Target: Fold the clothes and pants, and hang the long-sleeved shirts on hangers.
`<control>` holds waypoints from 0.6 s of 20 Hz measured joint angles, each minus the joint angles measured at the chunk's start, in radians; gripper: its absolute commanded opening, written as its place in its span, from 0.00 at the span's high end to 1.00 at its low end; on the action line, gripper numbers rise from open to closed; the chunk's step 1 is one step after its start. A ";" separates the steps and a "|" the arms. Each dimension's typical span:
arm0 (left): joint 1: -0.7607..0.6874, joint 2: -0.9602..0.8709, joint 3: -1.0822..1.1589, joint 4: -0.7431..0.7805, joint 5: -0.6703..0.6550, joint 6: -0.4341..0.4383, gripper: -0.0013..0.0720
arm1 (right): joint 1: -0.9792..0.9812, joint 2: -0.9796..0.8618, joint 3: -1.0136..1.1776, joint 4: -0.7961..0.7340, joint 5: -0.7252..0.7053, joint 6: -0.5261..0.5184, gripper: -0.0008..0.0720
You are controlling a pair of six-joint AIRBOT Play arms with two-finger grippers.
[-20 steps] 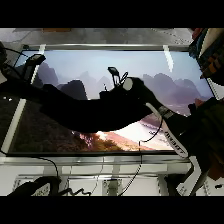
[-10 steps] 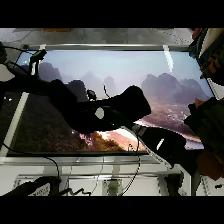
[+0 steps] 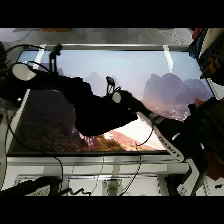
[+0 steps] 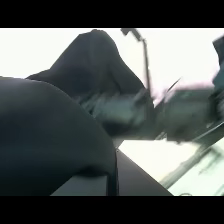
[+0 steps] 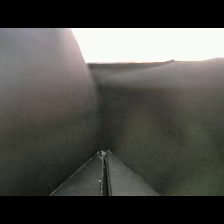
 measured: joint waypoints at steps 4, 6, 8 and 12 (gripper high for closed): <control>-0.119 -0.126 0.000 -0.005 0.049 0.030 0.97 | -0.186 0.110 0.000 -0.143 0.164 -0.060 0.95; -0.182 -0.182 0.000 -0.008 0.111 0.059 0.97 | -0.268 0.159 0.000 -0.183 0.210 -0.074 0.95; -0.241 -0.226 0.000 -0.008 0.212 0.075 0.97 | -0.341 0.201 0.000 -0.210 0.232 -0.083 0.95; -0.334 -0.278 0.000 -0.011 0.407 0.090 0.18 | -0.443 0.245 0.000 -0.234 0.276 -0.137 0.95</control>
